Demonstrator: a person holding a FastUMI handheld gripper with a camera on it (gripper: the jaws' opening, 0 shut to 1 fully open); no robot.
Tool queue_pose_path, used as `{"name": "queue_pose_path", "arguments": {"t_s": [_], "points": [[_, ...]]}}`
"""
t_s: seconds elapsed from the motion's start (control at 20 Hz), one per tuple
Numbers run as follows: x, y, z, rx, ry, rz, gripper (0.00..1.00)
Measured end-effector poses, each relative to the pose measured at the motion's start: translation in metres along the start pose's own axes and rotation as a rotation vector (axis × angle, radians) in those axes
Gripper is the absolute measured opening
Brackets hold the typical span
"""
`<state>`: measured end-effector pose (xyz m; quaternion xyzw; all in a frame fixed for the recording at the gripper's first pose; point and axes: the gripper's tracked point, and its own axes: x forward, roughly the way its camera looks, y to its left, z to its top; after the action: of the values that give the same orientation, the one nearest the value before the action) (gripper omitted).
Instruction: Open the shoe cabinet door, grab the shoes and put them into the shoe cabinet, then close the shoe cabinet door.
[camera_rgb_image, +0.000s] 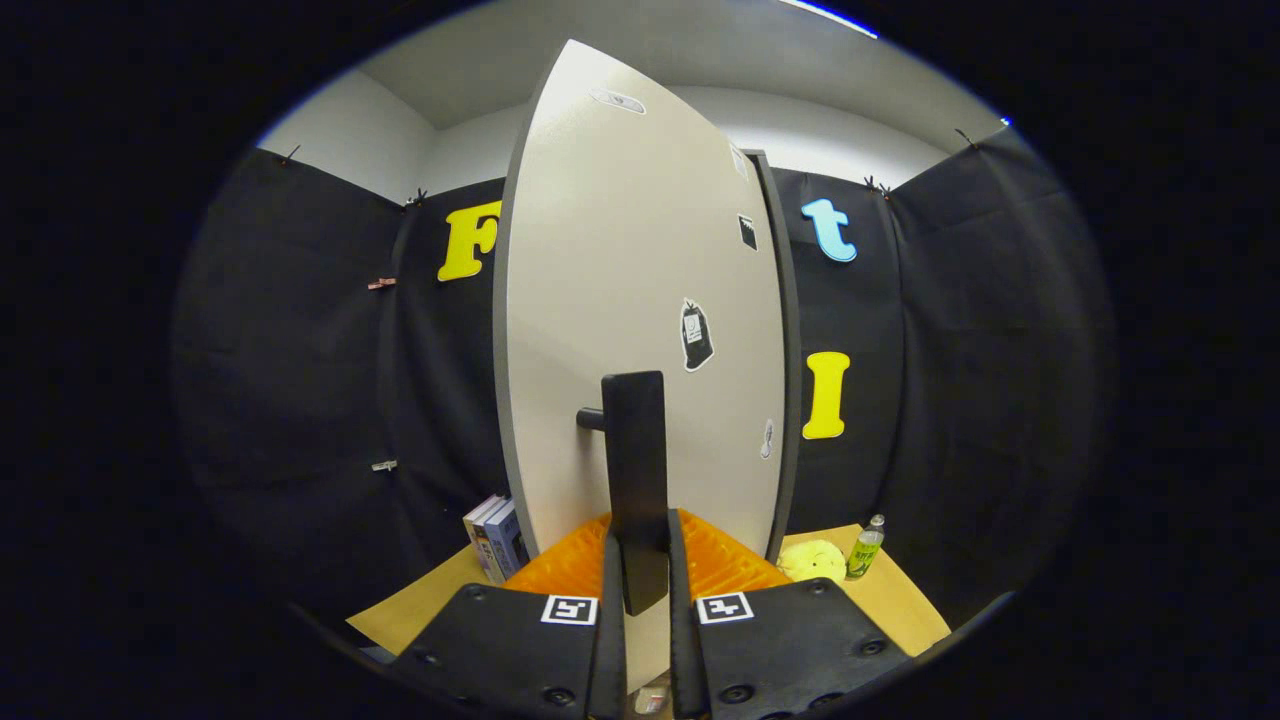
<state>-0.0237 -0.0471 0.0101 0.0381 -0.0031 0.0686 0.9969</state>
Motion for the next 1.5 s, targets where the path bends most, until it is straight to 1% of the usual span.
{"name": "queue_pose_path", "arguments": {"t_s": [0.35, 0.6, 0.7, 0.75, 0.85, 0.9, 0.95, 1.0, 1.05, 1.15, 1.25, 1.3, 1.35, 1.4, 1.5], "points": [[-0.018, -0.054, 0.004, -0.001, -0.002, 0.019, 0.21], [-0.018, -0.101, 0.003, 0.020, 0.000, -0.025, 0.20], [-0.018, -0.122, 0.004, 0.025, -0.003, -0.036, 0.15], [-0.020, -0.133, 0.005, 0.019, -0.004, -0.040, 0.15], [-0.024, -0.140, 0.004, 0.036, 0.010, -0.005, 0.15], [-0.017, -0.136, 0.001, 0.057, 0.009, 0.033, 0.13], [-0.027, -0.137, 0.005, 0.065, 0.014, 0.072, 0.11], [-0.025, -0.135, 0.003, 0.060, 0.021, 0.100, 0.15], [-0.030, -0.138, 0.004, 0.046, 0.018, 0.110, 0.15], [-0.033, -0.141, 0.006, 0.031, 0.012, 0.117, 0.15], [-0.037, -0.145, 0.006, 0.047, 0.021, 0.112, 0.15], [-0.043, -0.146, 0.009, 0.056, 0.022, 0.116, 0.17], [-0.045, -0.145, 0.010, 0.053, 0.023, 0.117, 0.20], [-0.055, -0.147, 0.014, 0.048, 0.020, 0.113, 0.30], [-0.069, -0.144, 0.021, 0.064, 0.008, 0.111, 0.39]]}}
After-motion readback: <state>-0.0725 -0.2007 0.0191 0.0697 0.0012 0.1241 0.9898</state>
